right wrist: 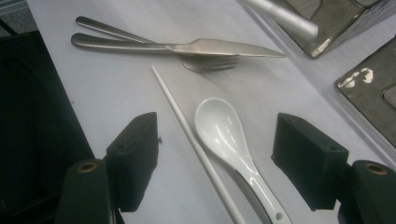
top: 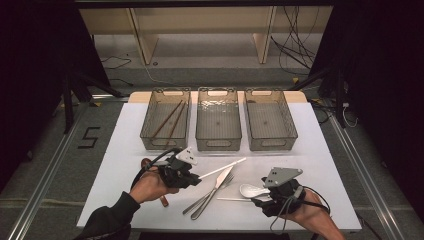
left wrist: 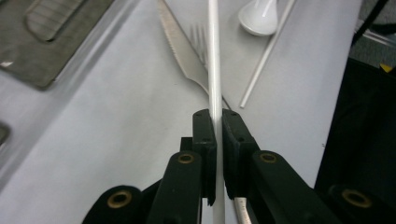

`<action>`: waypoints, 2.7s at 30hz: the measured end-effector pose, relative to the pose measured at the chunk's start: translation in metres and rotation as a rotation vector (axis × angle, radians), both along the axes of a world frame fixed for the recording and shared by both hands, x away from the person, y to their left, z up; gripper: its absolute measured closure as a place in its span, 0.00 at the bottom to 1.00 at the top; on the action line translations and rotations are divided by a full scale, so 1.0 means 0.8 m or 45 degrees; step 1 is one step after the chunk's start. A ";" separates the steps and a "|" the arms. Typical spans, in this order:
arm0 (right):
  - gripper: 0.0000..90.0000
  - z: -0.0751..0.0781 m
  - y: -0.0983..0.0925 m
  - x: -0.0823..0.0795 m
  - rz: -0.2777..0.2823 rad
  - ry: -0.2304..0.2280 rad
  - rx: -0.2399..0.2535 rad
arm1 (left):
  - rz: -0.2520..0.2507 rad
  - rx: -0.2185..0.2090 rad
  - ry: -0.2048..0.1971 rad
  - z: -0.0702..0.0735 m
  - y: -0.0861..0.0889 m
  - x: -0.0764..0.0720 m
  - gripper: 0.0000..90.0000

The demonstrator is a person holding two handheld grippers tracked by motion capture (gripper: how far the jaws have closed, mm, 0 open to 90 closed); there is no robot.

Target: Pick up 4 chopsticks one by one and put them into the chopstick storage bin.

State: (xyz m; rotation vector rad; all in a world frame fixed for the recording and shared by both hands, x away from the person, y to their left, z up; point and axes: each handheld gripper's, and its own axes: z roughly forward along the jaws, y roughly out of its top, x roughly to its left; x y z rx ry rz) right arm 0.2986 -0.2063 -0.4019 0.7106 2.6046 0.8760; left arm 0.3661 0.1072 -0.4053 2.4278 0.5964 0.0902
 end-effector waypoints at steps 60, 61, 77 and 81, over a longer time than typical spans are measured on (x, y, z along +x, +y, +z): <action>0.32 -0.015 0.004 0.004 0.000 0.075 -0.034 | 0.777 -0.152 -0.051 0.038 0.120 0.186 0.94; 0.32 -0.015 0.004 0.004 0.000 0.075 -0.035 | 0.791 -0.152 -0.051 0.037 0.120 0.188 0.94; 0.32 -0.015 0.004 0.004 0.014 0.076 -0.039 | 0.903 -0.119 0.032 0.016 0.127 0.217 0.94; 0.32 -0.015 0.004 0.004 0.009 0.073 -0.044 | 0.911 -0.107 0.041 0.014 0.128 0.219 0.94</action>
